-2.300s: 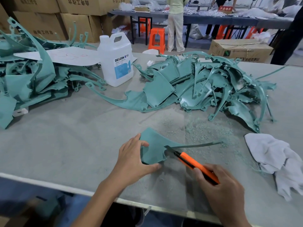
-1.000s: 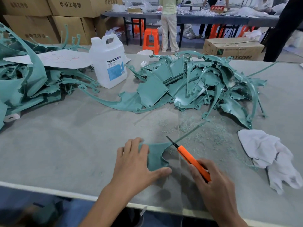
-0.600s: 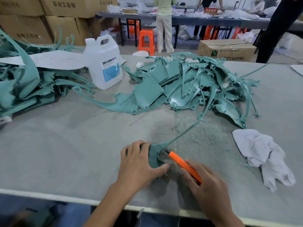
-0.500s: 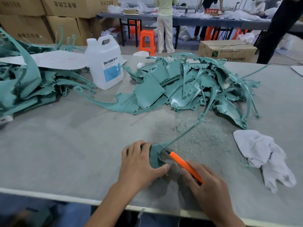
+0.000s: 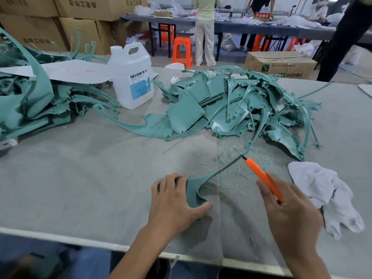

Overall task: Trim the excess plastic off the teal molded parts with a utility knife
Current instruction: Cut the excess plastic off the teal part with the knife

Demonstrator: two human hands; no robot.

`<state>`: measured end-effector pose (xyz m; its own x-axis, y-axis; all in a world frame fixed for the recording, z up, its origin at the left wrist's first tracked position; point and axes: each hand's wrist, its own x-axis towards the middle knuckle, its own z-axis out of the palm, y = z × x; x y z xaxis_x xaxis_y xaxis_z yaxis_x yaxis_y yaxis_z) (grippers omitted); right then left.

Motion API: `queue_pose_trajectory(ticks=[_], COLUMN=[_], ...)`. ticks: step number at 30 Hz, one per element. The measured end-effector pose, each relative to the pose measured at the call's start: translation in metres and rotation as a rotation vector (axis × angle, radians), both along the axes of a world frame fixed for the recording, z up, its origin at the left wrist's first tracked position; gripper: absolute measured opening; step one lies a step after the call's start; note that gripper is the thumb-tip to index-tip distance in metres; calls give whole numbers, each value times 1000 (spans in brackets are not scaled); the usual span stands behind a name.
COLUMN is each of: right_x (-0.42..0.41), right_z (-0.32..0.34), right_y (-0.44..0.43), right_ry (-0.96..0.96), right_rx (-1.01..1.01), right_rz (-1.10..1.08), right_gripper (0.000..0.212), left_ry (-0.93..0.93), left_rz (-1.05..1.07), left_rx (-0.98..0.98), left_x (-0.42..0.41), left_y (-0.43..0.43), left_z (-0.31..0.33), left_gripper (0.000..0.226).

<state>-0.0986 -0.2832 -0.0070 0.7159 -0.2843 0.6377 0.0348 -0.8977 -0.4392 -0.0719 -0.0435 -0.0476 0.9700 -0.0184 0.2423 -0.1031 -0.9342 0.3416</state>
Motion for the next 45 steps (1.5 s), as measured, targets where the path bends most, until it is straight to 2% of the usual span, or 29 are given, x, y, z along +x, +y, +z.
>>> queue_pose_trajectory(ticks=[5, 9, 14, 17, 20, 22, 27, 29, 31, 33, 34, 36, 39, 41, 43, 45], right_x=[-24, -19, 5, -7, -16, -12, -8, -12, -17, -14, -10, 0, 7, 2, -7, -5], right_z=[-12, -9, 20, 15, -3, -9, -14, -21, -28, -31, -30, -24, -21, -23, -31, -28], right_y=[36, 36, -8, 18, 32, 16, -18, -14, -6, -4, -6, -19, -34, -16, 2, 0], right_ry=[82, 240, 127, 121, 200, 220, 132, 131, 139, 124, 117, 144, 83, 62, 52, 94], right_rx=[-28, -23, -2, -71, -101, -59, 11, 22, -79, -205, -221, -112, -47, -104, -247, -219], right_rz=[228, 264, 83, 235, 347, 299, 66, 103, 221, 330, 322, 210, 106, 196, 295, 285], right_gripper=[28, 26, 28, 26, 27, 28, 31, 30, 29, 38, 39, 35, 38, 40, 38, 34], left_ry=[19, -1, -9, -5, -6, -7, -14, -16, -21, -31, -34, -30, -28, -24, -17, -8], left_rz=[27, 25, 14, 25, 24, 15, 17, 13, 13, 9, 4, -3, 3, 4, 11, 12], left_rx=[10, -2, -25, -19, -12, -23, -31, -26, -30, -44, -50, -54, -46, -44, -36, -22], left_x=[1, 0, 0, 0, -1, -1, -2, -2, -2, -2, -2, -2, -3, -3, -4, -5], left_y=[-3, -2, -3, -4, -2, -1, -3, -3, -2, -2, -2, -1, -1, -3, -2, -1], left_z=[0, 0, 0, 0, 0, 0, 0, 1, 1, 2, 3, 4, 5, 5, 4, 4], left_gripper=[92, 91, 89, 89, 89, 89, 85, 85, 85, 85, 84, 85, 86, 88, 92, 93])
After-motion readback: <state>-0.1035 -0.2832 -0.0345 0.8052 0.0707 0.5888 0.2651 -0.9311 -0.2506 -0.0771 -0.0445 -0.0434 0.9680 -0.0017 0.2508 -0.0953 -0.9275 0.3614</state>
